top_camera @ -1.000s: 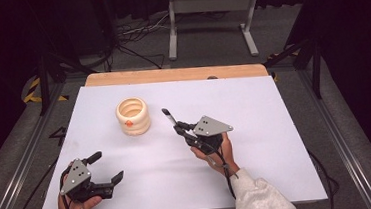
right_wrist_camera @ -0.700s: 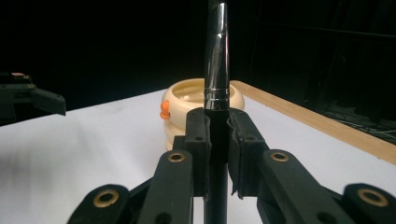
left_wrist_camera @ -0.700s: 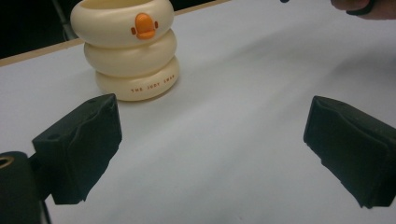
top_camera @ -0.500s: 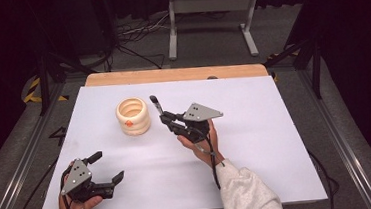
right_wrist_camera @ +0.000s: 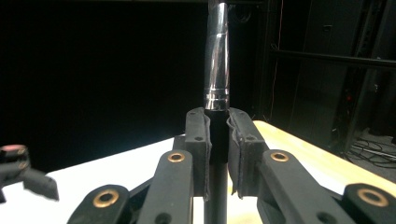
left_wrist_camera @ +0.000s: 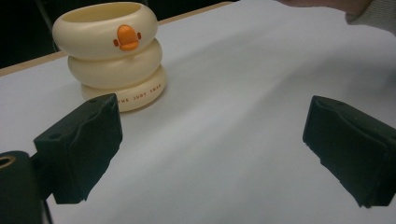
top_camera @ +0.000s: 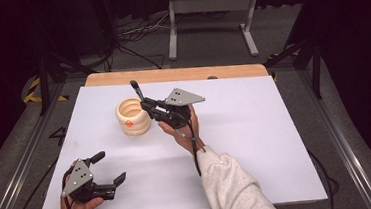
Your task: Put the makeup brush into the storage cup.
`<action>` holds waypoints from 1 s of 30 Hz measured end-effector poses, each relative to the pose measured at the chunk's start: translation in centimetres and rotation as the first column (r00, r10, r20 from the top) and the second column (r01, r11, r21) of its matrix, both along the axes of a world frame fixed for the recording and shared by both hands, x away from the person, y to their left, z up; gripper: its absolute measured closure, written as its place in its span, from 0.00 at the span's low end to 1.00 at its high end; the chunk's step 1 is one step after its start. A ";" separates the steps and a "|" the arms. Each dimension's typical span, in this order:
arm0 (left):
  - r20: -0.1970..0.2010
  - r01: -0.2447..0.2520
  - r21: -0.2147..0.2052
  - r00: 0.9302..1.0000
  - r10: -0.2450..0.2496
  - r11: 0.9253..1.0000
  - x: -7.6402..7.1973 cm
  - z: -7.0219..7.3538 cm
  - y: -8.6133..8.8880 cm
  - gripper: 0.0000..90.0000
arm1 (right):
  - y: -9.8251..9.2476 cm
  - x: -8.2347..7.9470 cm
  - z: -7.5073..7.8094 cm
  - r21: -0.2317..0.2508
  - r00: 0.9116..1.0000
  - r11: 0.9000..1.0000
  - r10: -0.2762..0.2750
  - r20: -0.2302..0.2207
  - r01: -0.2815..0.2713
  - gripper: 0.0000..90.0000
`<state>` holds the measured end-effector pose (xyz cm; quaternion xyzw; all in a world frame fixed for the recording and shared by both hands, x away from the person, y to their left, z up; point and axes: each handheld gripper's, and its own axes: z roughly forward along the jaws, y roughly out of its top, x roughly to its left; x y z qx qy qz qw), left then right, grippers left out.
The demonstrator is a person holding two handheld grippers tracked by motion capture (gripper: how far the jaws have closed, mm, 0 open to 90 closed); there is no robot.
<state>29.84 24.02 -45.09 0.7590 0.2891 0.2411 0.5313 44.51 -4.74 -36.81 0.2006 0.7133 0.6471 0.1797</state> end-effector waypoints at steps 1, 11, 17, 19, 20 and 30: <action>0.002 0.001 -0.002 1.000 -0.001 1.000 0.0 0.0 0.0 0.06 | 0.0 0.0 0.0 0.000 1.000 1.000 0.000 0.000 0.000 0.89; 0.005 0.019 -0.027 1.000 -0.019 0.999 0.2 -0.1 0.1 0.07 | 2.5 2.0 0.0 0.018 1.000 1.000 0.010 -0.017 -0.010 0.89; -0.003 0.016 -0.032 1.000 -0.016 0.999 0.3 -0.2 0.1 0.07 | 3.3 3.0 -0.4 0.029 0.999 1.000 0.006 -0.031 -0.005 0.89; -0.004 0.016 -0.036 1.000 -0.016 0.999 0.3 -0.2 0.2 0.08 | 3.6 3.3 -0.6 0.037 0.999 0.999 0.004 -0.036 -0.003 0.89; -0.003 0.017 -0.037 1.000 -0.017 0.999 0.3 -0.3 0.2 0.08 | 3.7 3.5 -0.6 0.034 0.999 0.999 0.002 -0.036 -0.001 0.89; -0.009 0.026 -0.045 1.000 -0.027 0.999 0.3 -0.3 0.3 0.08 | 4.4 4.5 -2.0 0.021 0.998 1.000 -0.016 -0.059 0.017 0.89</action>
